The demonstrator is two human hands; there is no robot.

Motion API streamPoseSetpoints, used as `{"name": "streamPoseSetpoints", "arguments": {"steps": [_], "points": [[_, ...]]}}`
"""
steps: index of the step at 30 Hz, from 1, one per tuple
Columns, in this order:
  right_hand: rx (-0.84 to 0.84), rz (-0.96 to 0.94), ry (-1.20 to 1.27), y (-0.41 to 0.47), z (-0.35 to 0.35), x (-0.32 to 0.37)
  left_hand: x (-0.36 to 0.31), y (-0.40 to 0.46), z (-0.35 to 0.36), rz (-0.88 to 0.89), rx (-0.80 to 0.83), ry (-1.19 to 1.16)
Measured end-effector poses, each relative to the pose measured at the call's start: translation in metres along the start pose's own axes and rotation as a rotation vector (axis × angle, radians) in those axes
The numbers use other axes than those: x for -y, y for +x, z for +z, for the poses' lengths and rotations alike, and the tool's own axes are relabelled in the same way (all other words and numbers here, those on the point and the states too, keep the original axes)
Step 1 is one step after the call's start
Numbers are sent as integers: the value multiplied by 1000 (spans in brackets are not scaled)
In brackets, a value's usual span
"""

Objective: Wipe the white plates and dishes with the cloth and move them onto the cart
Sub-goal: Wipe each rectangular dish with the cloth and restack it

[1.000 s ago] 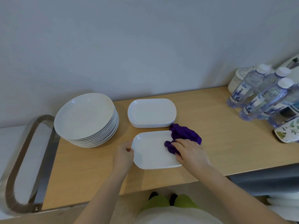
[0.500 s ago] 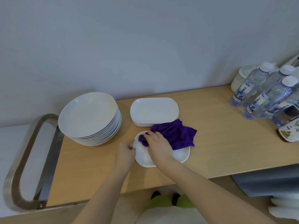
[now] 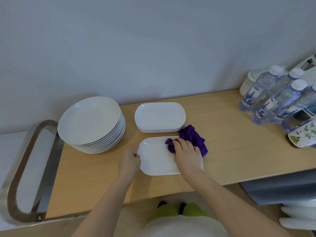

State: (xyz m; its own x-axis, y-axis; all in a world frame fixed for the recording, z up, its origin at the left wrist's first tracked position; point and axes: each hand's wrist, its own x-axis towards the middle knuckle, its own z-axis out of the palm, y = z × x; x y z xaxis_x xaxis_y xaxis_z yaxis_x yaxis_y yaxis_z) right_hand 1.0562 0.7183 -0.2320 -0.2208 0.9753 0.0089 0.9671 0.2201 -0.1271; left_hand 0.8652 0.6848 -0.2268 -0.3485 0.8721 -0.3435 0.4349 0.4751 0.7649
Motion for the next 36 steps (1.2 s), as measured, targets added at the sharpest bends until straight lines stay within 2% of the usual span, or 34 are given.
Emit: {"name": "streamPoseSetpoints", "arguments": {"steps": [10,17,23,25,30,36], "points": [[116,-153,-70,-17,-6,-27,-3,-2,4,-24,-53,11],[161,-260,38,-28,-8,-44,-4,-3,5,-41,-68,19],[80,-134,44,-16,-22,-46,-1,-3,6,-35,-75,41],[-6,-69,90,-9,-23,-47,-1,-3,6,-40,-71,47],[-65,76,182,10,-28,-70,2,-2,6,-45,-66,40],[20,127,27,22,-26,-90,-3,4,5,-7,-107,175]]}}
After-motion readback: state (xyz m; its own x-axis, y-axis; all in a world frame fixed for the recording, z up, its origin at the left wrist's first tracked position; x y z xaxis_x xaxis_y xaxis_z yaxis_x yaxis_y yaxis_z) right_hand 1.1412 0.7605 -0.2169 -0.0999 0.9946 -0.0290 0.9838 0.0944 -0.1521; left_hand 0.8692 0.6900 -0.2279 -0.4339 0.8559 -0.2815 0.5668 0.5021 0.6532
